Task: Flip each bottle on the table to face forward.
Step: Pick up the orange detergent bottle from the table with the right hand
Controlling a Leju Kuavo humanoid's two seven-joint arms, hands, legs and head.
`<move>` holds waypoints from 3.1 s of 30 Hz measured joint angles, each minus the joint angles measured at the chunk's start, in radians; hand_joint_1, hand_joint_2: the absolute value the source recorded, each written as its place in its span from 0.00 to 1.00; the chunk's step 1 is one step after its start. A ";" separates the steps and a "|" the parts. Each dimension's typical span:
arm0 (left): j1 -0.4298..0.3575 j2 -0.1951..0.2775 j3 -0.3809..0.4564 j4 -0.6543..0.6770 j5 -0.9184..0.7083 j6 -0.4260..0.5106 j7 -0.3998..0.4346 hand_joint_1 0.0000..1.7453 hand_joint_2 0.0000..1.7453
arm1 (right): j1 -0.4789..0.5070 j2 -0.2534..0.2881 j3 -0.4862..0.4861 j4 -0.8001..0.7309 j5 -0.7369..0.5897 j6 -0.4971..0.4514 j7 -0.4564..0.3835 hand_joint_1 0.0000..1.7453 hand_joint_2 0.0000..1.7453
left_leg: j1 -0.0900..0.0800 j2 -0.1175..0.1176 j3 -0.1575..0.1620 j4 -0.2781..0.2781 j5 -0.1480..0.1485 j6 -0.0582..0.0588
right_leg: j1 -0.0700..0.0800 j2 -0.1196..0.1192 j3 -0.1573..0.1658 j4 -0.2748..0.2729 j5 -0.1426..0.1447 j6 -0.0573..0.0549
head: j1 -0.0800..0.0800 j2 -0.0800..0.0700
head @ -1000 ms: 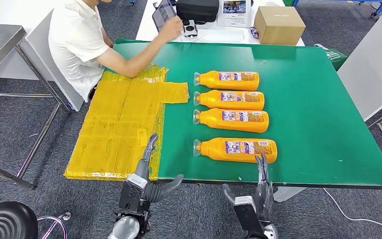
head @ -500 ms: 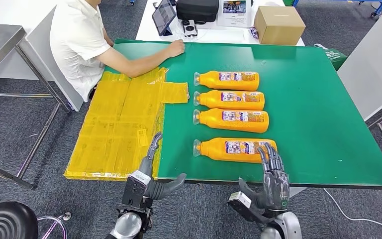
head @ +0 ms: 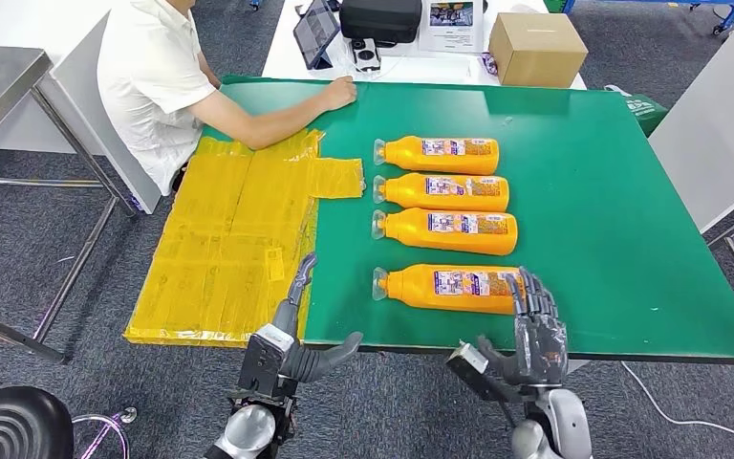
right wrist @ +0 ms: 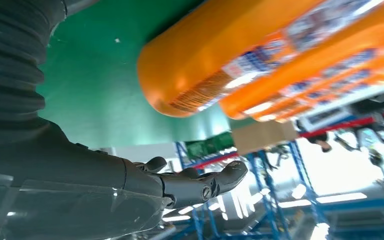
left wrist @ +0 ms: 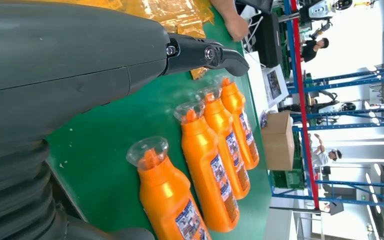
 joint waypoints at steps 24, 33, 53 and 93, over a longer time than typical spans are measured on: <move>-0.041 -0.015 -0.023 0.039 0.020 -0.020 -0.010 0.00 1.00 | -0.196 -0.071 0.107 0.310 -0.088 0.010 0.022 0.00 1.00 | 0.000 0.000 0.000 0.000 0.000 0.000 | 0.000 0.000 0.000 0.000 0.000 0.000 | 0.000 0.000; -0.049 -0.025 -0.030 0.052 0.026 -0.022 -0.010 0.00 1.00 | -0.237 -0.070 0.149 0.364 -0.081 0.021 0.035 0.00 1.00 | 0.000 0.000 0.000 0.000 0.000 0.000 | 0.000 0.000 0.000 0.000 0.000 0.000 | 0.000 0.000; -0.069 -0.028 -0.048 0.059 0.055 -0.027 -0.010 0.00 1.00 | -0.400 -0.112 0.317 0.579 0.143 0.068 0.255 1.00 1.00 | -0.001 0.004 0.011 0.000 0.001 0.002 | 0.000 0.002 0.009 -0.001 0.002 0.002 | 0.000 0.000; -0.029 -0.027 -0.021 0.060 0.389 -0.186 0.079 0.00 1.00 | -0.192 -0.032 0.277 0.237 -0.548 0.298 -0.060 1.00 1.00 | 0.002 0.005 0.009 0.000 0.000 0.000 | 0.001 0.004 0.007 -0.001 0.002 0.001 | 0.000 0.000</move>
